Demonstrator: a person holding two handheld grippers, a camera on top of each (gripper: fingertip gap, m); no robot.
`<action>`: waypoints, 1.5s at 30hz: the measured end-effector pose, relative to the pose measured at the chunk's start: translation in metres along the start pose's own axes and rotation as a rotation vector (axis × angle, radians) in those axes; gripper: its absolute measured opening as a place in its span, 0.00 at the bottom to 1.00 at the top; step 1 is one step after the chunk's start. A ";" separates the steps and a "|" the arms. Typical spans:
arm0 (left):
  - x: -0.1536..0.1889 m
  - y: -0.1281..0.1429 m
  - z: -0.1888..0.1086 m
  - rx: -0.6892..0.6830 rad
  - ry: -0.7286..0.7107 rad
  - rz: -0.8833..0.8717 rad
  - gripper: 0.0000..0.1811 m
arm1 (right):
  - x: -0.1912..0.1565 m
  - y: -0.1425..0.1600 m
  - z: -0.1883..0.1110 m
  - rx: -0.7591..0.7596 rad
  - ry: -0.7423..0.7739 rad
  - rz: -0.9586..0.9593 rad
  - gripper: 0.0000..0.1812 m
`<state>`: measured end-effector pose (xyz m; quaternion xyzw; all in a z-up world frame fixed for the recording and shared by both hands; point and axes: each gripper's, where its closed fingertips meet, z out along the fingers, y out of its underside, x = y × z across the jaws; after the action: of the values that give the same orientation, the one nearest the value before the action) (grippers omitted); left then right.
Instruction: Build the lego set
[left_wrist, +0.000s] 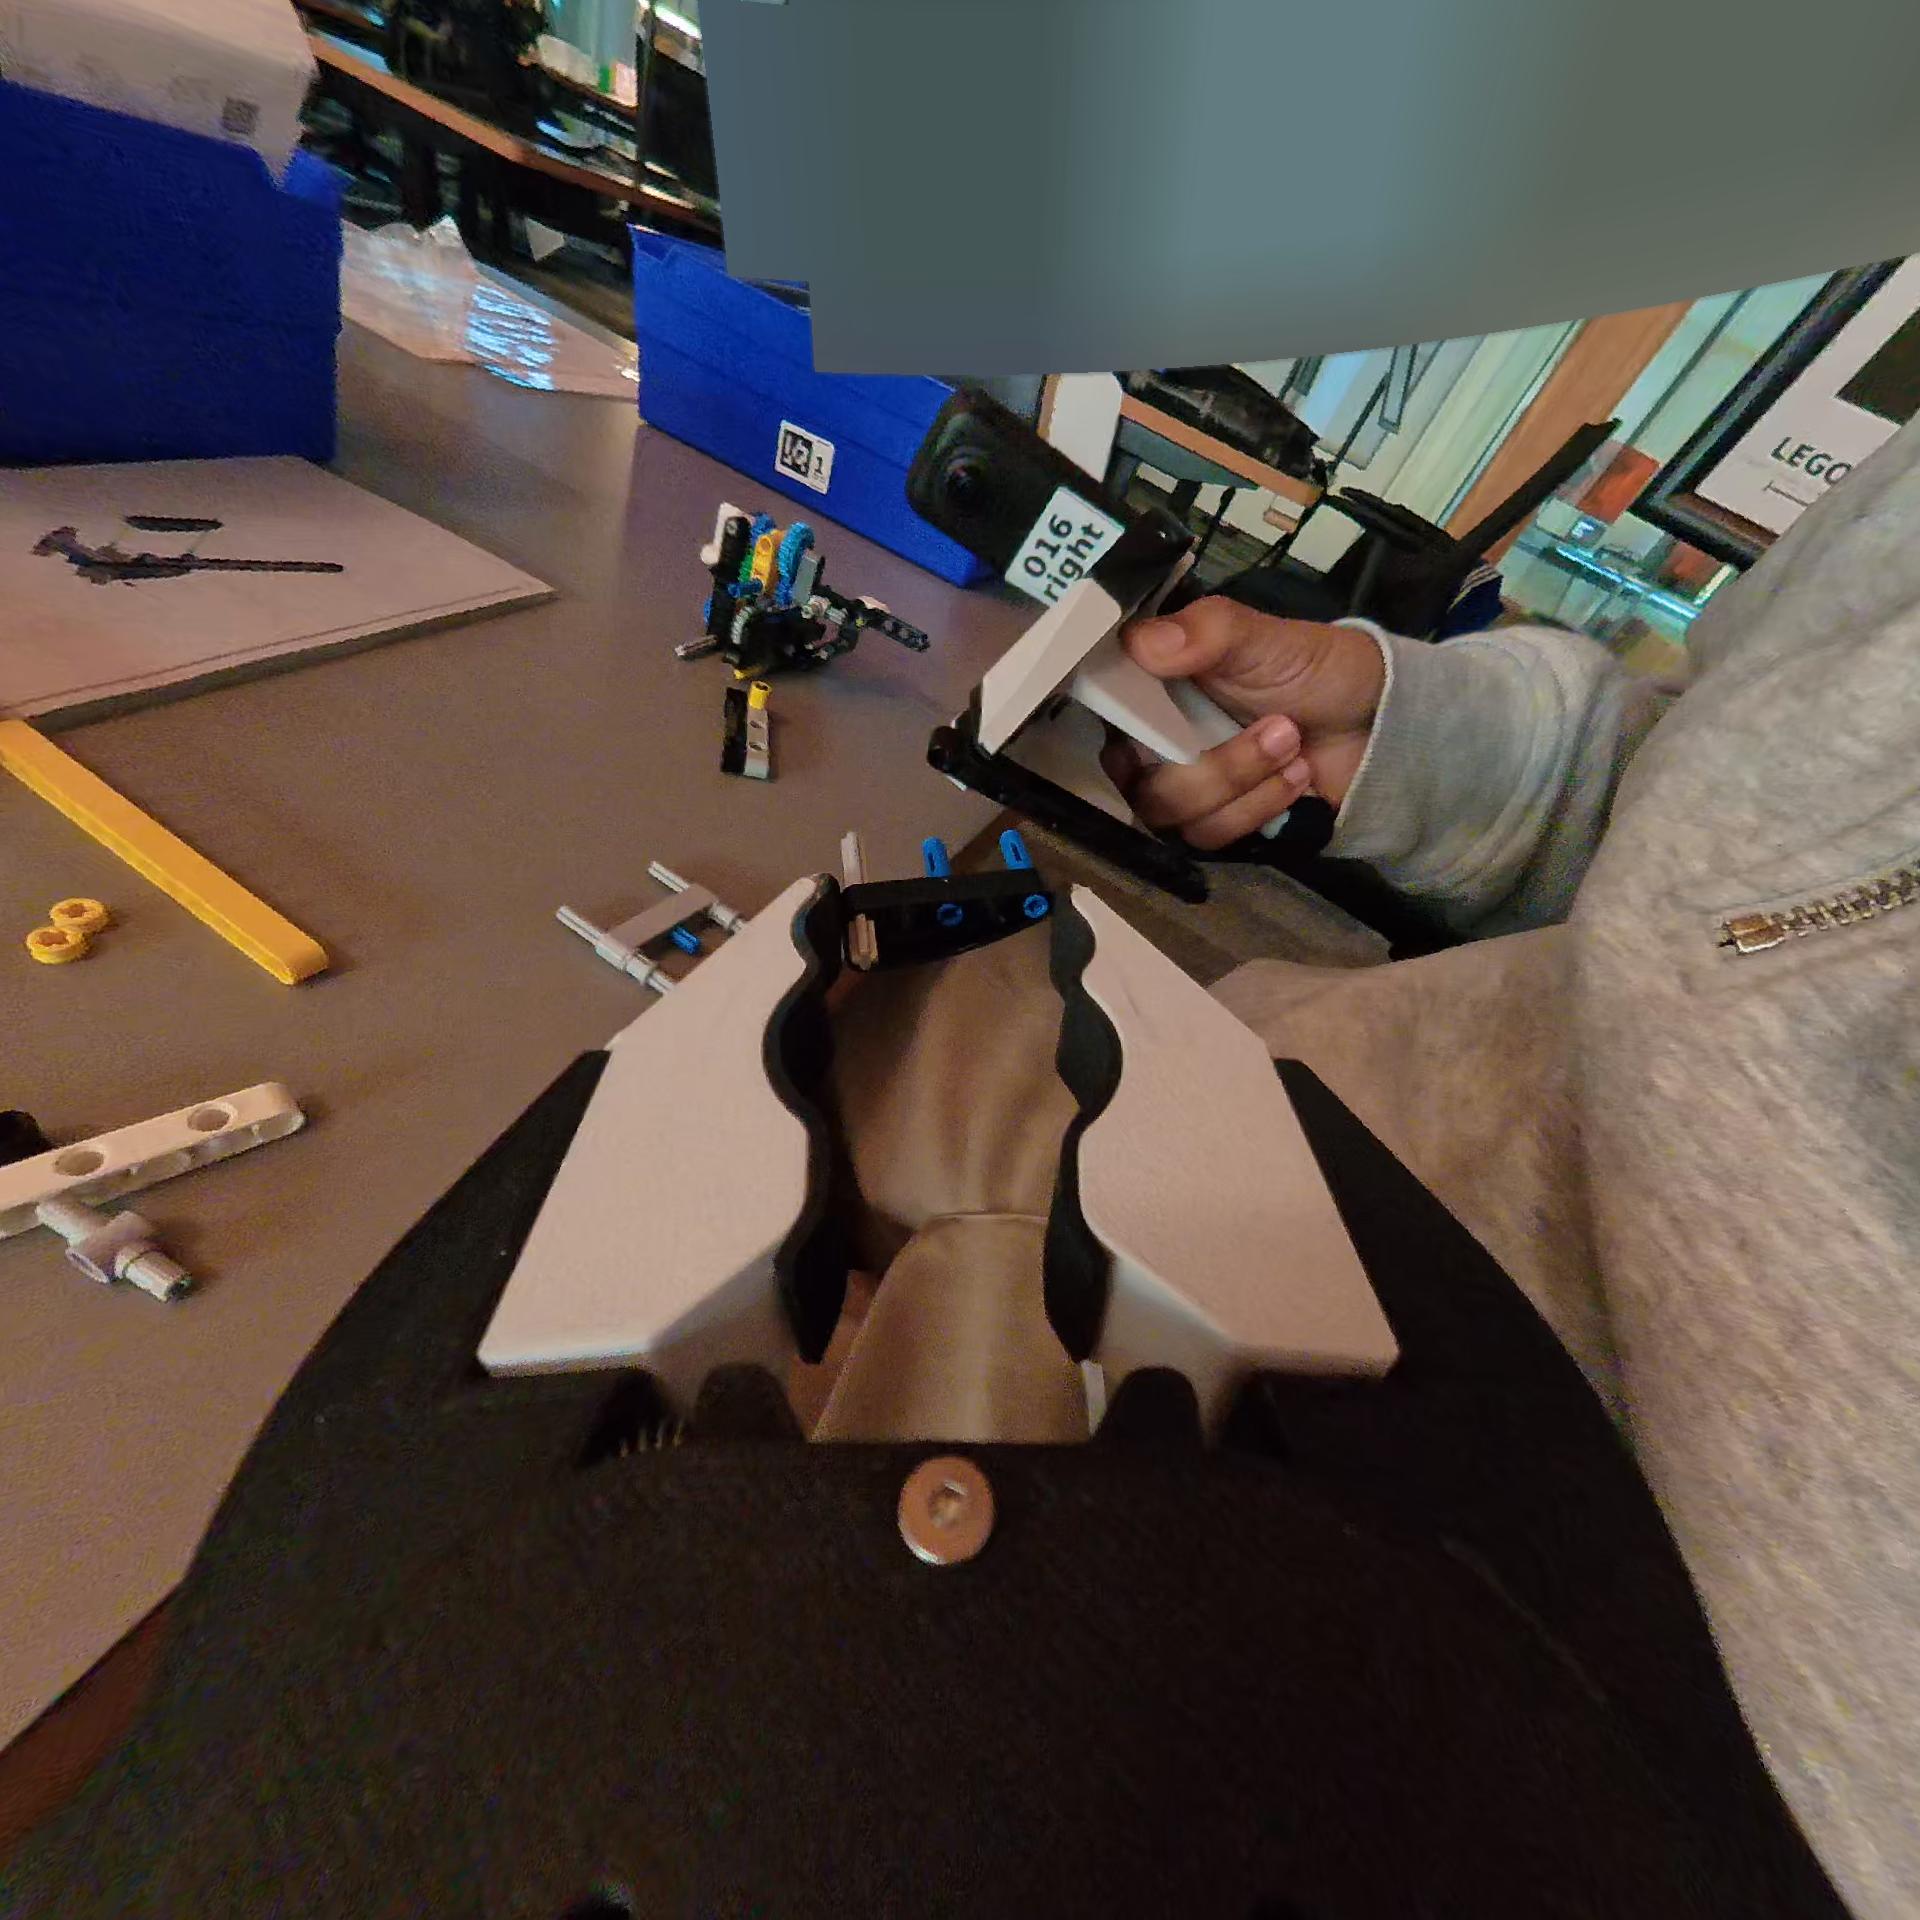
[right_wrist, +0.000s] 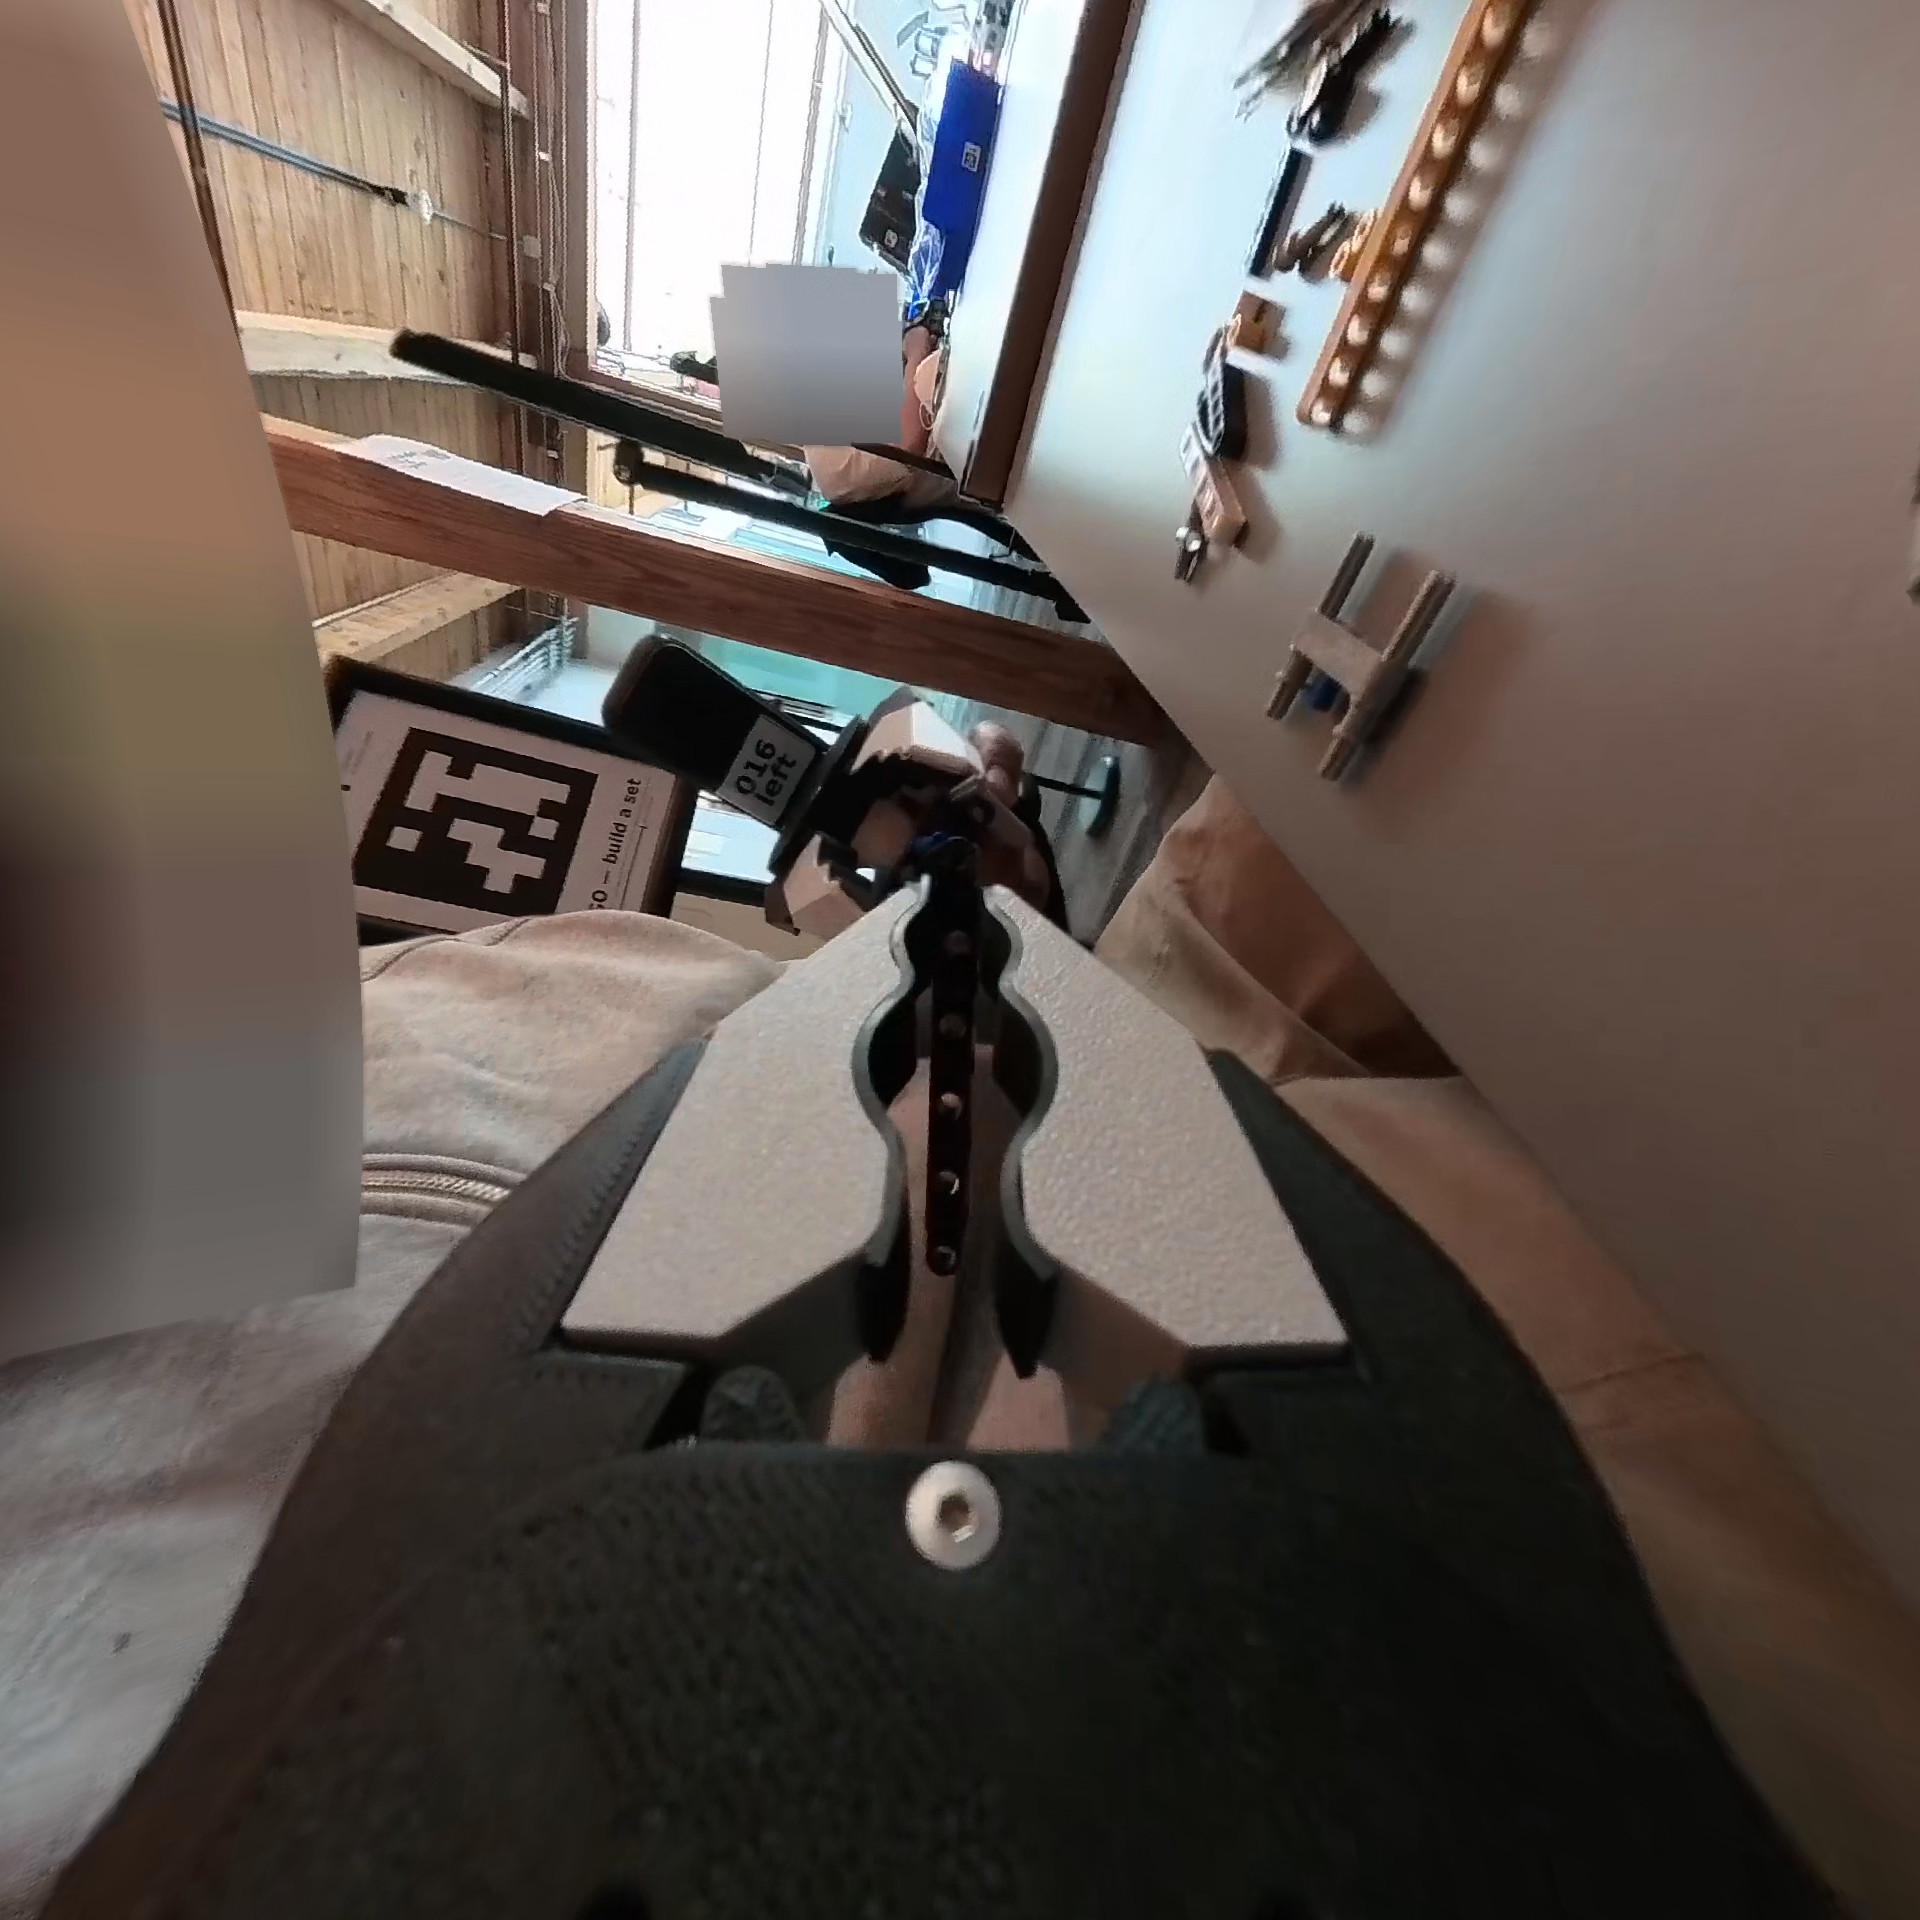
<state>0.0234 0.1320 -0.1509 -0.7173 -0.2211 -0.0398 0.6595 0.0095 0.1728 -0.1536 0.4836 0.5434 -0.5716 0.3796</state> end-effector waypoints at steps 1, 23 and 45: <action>-0.002 -0.001 0.000 0.003 -0.007 0.006 0.20 | 0.001 -0.003 0.000 0.009 0.006 -0.033 0.03; -0.036 -0.014 0.012 -0.004 -0.032 -0.033 0.20 | 0.008 -0.060 -0.022 0.287 -0.066 -0.265 0.03; -0.041 -0.012 0.011 -0.001 0.005 -0.131 0.20 | 0.030 -0.053 -0.001 0.182 0.066 -0.392 0.03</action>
<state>-0.0206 0.1326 -0.1555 -0.7015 -0.2659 -0.0848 0.6558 -0.0480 0.1833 -0.1690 0.4195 0.5852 -0.6651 0.1982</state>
